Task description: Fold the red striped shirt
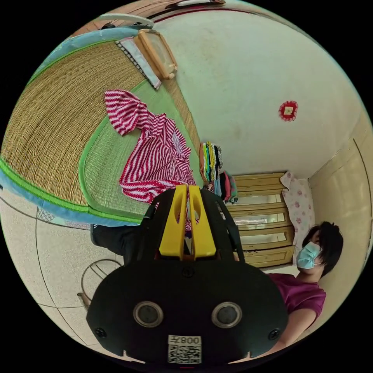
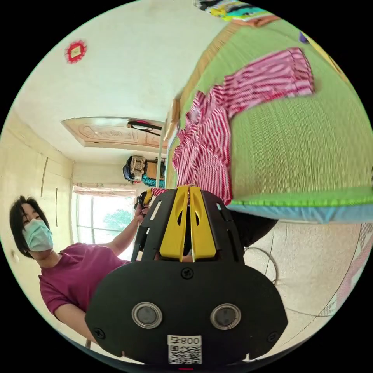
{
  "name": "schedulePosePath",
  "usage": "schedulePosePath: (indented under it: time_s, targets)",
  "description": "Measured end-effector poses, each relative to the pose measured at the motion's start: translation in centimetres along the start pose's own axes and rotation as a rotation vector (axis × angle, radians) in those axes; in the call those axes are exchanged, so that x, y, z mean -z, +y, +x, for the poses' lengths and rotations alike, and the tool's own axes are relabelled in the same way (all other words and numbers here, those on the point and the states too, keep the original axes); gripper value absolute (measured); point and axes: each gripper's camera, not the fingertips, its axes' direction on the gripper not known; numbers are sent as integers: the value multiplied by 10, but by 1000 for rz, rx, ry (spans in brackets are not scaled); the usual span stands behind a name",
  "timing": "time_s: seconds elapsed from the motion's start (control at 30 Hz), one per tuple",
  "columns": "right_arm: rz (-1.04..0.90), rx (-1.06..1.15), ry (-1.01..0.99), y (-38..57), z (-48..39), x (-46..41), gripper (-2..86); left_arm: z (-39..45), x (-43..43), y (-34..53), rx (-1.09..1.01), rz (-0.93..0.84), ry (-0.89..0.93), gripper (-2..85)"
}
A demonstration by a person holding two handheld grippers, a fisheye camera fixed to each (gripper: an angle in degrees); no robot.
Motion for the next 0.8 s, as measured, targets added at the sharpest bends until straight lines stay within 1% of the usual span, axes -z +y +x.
schedulePosePath:
  time_s: [0.03, 0.07, 0.1, 0.13, 0.2, 0.23, 0.3, 0.33, 0.37, 0.4, 0.47, 0.53, 0.67, 0.73, 0.8]
  targets:
    - [12, 44, 15, -7, -19, 11, 3, 26, 2, -11, -84, -3, 14, 5]
    - [34, 130, 51, -15, -58, 32, 3, 50, 7, -16, -164, -5, 30, 5]
    - [55, 202, 99, -15, -92, 52, 2, 59, 10, -17, -198, -9, 31, 5]
    - [63, 229, 127, -14, -105, 60, 2, 73, 15, -13, -247, -23, 4, 5]
    - [71, 248, 238, 5, -123, 73, 2, 75, 18, 1, -261, -56, -77, 4]
    - [68, 233, 249, 11, -119, 71, 2, 60, 14, 13, -218, -94, -108, 4]
    - [10, 99, 225, 39, -69, 47, 2, 21, 2, 34, -80, -157, -120, 4]
    - [-4, 45, 221, 47, -52, 39, 2, -8, -4, 47, 29, -184, -139, 4]
    - [-33, -35, 184, 63, -21, 22, 1, -29, -4, 58, 102, -165, -131, 4]
    - [-59, -107, 169, 77, 5, 7, 1, -38, -2, 62, 131, -144, -114, 4]
    - [-75, -177, 148, 90, 28, -7, 1, -57, 4, 65, 197, -81, -62, 4]
    - [-73, -184, 114, 89, 31, -15, 1, -55, 3, 54, 180, -81, -70, 4]
    - [-52, -88, 153, 59, -7, -14, 1, -21, -4, 15, 25, -99, -69, 4]
    - [-36, -48, 182, 51, -23, -12, 1, -12, -6, 6, -22, -114, -93, 4]
    - [-43, -63, 204, 55, -19, -17, 2, -16, -10, 4, -23, -140, -124, 5]
